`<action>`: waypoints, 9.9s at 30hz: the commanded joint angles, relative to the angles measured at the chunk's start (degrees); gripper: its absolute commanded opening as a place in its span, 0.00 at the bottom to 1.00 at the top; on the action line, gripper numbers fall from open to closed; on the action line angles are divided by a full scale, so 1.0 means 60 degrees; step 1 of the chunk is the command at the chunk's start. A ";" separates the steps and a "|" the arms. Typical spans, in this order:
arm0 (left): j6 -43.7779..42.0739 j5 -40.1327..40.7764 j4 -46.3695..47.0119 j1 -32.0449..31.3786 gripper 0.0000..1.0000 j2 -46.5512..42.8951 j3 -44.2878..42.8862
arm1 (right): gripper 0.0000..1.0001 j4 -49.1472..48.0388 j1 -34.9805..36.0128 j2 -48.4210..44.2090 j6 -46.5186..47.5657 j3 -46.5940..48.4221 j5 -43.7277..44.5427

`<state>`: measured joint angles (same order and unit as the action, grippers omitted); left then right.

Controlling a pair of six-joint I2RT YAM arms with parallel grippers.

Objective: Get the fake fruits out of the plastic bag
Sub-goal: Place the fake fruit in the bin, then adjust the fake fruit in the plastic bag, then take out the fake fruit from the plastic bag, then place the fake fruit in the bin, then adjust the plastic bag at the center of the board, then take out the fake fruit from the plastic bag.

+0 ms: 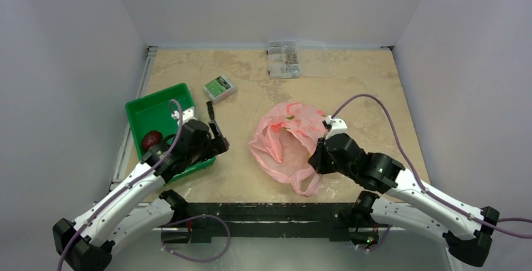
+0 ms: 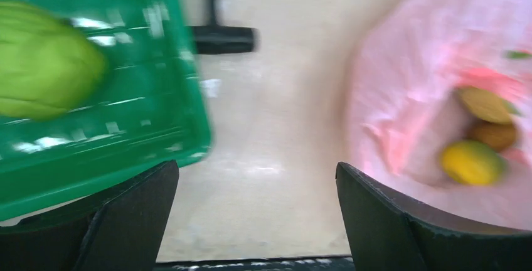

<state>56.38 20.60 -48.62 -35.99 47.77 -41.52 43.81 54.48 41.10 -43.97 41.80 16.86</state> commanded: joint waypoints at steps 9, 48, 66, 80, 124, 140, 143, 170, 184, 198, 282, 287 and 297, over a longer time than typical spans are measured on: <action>-0.0292 -0.3060 0.3735 -0.1016 0.90 -0.0181 0.0621 | 0.00 -0.4554 0.0048 0.2477 0.3219 0.0532 -0.2900; -0.0809 -0.1257 1.0253 -0.5292 0.47 0.7262 -0.1906 | 0.00 0.2214 0.0149 -0.1165 -0.3045 -0.0332 0.0274; 0.0017 0.0668 1.1463 -0.5823 0.71 0.8901 -0.2039 | 0.00 0.2132 0.0149 -0.1312 -0.2941 -0.0056 0.0404; 0.0053 0.0214 1.1194 -0.5426 0.61 1.0296 -0.3080 | 0.00 0.2155 0.0149 -0.1377 -0.2870 -0.0149 0.0407; 0.0304 0.0299 0.8962 -0.5311 0.83 0.7561 -0.1250 | 0.00 0.1444 0.0149 -0.1059 -0.2003 -0.0768 -0.0216; 0.0402 0.0577 0.8595 -0.5016 0.96 0.6768 -0.1220 | 0.00 0.1326 0.0145 -0.1031 -0.1740 -0.0783 -0.0030; 0.0315 0.0522 0.8310 -0.4903 0.91 0.7059 -0.1499 | 0.00 0.1311 0.0149 -0.1058 -0.1715 -0.0785 -0.0004; -0.1143 -0.1310 0.6915 -0.4129 0.00 0.2781 -0.0607 | 0.00 0.1118 0.0149 -0.2118 -0.1418 -0.0153 0.0673; -0.1350 0.1921 -0.0916 -0.1325 0.00 0.0558 -0.2122 | 0.00 0.1018 0.0149 -0.2478 -0.0752 0.0402 0.0770; -0.0123 0.3126 -0.1562 0.0967 0.00 0.0376 -0.1265 | 0.00 0.4418 0.0149 -0.1062 -0.4564 0.0487 0.1571; 0.0091 0.1113 0.5638 -0.5488 0.55 0.0865 0.0813 | 0.00 -0.2829 0.0013 -0.0459 0.0267 -0.1000 -0.3360; 0.0309 0.3447 0.5315 -0.6146 0.53 0.2907 -0.0208 | 0.00 -0.2858 0.0002 -0.0543 0.0252 -0.1041 -0.3298; 0.1429 0.5074 0.6676 -0.6278 0.57 0.5142 -0.0316 | 0.00 -0.2959 0.0010 -0.0504 0.0327 -0.1001 -0.3222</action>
<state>60.55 43.44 -13.58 -73.32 75.59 -41.76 26.59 54.68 38.48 -42.02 33.52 -2.92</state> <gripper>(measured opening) 0.578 0.004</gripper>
